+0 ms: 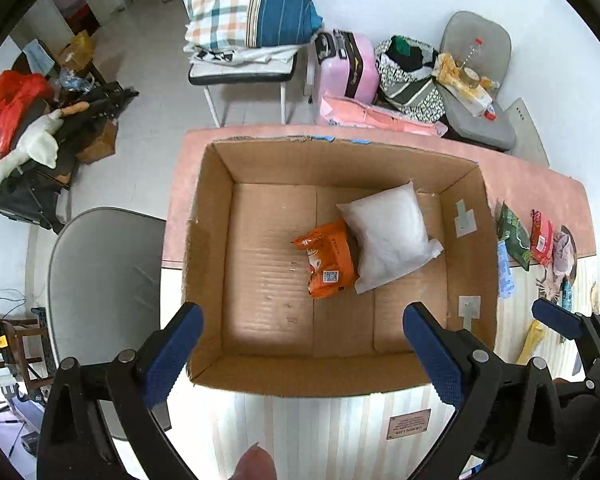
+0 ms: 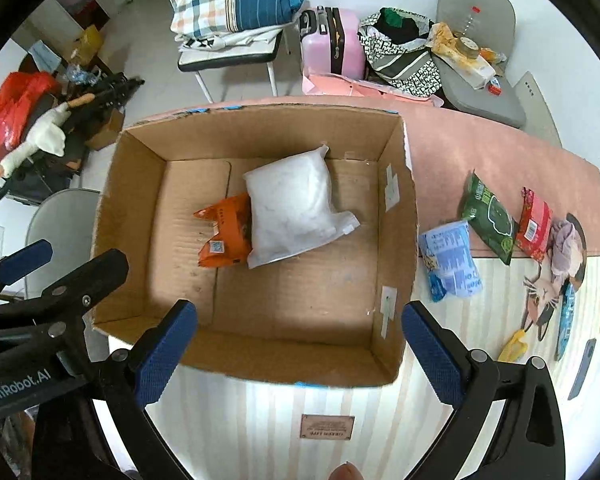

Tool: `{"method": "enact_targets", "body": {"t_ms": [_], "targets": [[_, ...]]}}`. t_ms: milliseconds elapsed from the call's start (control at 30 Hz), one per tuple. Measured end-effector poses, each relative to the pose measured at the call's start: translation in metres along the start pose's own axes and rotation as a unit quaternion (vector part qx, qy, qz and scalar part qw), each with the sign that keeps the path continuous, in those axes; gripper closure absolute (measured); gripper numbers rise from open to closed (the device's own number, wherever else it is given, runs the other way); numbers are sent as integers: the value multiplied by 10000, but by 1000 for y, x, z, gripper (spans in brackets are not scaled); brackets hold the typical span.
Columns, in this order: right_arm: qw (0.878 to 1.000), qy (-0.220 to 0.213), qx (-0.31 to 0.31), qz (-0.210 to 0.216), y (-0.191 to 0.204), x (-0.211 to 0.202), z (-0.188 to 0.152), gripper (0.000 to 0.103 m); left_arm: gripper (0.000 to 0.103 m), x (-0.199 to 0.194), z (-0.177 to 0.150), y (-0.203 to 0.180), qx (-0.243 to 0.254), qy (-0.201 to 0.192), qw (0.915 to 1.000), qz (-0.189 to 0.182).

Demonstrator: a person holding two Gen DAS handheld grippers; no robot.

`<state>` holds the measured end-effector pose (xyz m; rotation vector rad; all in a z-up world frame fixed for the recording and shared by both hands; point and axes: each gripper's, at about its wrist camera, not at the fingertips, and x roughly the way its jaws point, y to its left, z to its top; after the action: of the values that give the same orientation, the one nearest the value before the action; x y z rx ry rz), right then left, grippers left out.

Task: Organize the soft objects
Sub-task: 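Drop orange bag and white pouch into the cardboard box, opening both tools, then grasp the blue tissue pack with left tool while right tool grasps red snack bag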

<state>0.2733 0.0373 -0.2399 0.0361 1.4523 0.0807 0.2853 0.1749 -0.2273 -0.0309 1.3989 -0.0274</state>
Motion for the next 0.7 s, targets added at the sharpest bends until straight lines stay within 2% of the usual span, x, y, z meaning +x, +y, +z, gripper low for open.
{"method": "enact_targets", "body": {"t_ms": [100,233,300,400,467,567,700], "targets": [[9998,-125,25,141,-6,-16,-10,0,1,-17,-7,-7,-37,-166,9998,56],[9984,-436,133,322,-23,-37,-22,0,1,-43,-11,-38,44,-481,9987,130],[9970,-587,245,444,-44,-51,-29,0,1,-56,-11,-65,162,-678,9975,97],[9935,-783,592,569,-94,-72,-38,0,1,-65,-7,-107,355,-748,9966,-23],[9924,-768,835,485,-141,-82,-41,0,1,-62,0,-141,403,-646,9970,-133],[9908,-628,1163,275,-204,-82,-42,0,1,-39,14,-192,409,-265,9978,-452],[9889,-321,1451,-57,-285,-62,-35,0,1,26,37,-251,139,686,9940,-838]]}}
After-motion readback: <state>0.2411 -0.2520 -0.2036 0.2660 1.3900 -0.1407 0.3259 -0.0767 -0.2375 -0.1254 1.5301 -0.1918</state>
